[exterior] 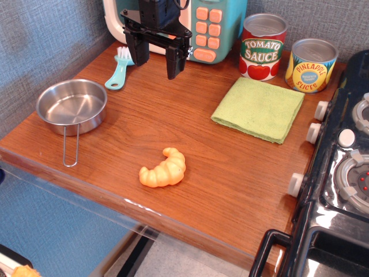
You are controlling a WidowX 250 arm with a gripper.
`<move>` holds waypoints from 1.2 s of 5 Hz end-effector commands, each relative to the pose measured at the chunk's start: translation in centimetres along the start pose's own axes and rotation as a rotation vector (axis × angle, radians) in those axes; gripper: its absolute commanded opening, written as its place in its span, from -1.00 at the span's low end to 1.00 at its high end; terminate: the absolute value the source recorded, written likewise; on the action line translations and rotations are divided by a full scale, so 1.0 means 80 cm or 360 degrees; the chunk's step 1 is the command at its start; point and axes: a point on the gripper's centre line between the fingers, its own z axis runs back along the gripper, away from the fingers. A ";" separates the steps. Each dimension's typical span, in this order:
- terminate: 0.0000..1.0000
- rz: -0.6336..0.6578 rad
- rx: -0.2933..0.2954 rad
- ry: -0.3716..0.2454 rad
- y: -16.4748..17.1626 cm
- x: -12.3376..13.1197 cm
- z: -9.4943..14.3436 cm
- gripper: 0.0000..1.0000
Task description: Move the croissant closer to the stove.
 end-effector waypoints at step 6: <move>-1.00 -0.0391 -0.0104 0.0094 -0.093 -0.145 -0.026 1.00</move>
